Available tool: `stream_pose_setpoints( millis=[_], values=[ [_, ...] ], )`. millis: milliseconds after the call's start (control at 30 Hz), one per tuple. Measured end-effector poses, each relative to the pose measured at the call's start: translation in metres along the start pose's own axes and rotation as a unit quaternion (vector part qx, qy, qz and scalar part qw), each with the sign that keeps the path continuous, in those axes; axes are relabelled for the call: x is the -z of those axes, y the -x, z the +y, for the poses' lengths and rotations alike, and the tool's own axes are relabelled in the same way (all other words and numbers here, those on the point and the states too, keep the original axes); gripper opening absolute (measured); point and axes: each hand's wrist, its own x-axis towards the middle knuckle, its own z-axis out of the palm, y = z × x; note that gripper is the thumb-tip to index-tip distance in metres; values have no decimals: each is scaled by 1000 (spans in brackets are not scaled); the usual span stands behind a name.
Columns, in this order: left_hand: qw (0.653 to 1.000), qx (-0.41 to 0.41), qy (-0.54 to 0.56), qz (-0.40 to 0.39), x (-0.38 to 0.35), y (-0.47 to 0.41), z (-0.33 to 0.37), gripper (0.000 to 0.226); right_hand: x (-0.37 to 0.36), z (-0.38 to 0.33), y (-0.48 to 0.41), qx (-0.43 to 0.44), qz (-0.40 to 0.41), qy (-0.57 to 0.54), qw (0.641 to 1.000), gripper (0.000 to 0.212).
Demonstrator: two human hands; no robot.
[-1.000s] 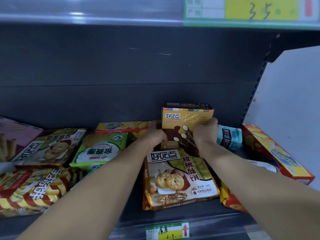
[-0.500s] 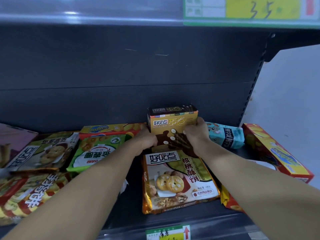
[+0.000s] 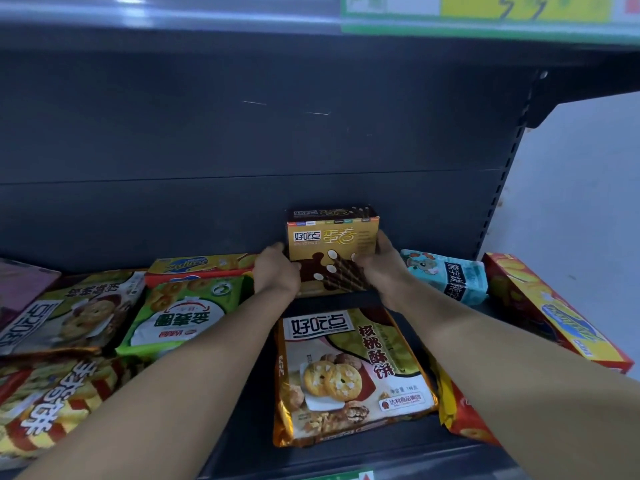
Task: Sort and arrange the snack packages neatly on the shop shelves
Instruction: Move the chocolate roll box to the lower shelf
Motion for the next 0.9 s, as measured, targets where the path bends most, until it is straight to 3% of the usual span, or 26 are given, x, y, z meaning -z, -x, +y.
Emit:
stream_pose_setpoints(
  millis=[133,333,533,633,767,900],
  values=[
    [998,41,38,-7,0,-4,-3,16,0,3,-4,-23,-13,24,999,37],
    [995,64,74,-23,1,5,-2,26,6,7,1,-38,-33,76,996,37],
    [996,50,79,0,8,29,17,18,22,8,19,1,47,189,981,24],
    [978,72,177,-79,-5,51,41,11,47,11,23,-1,82,258,963,27],
    [909,169,311,-218,-27,81,88,4,85,15,23,-33,107,278,954,30],
    [873,191,330,-305,-51,93,112,26,119,17,18,-55,130,288,947,30]
  ],
)
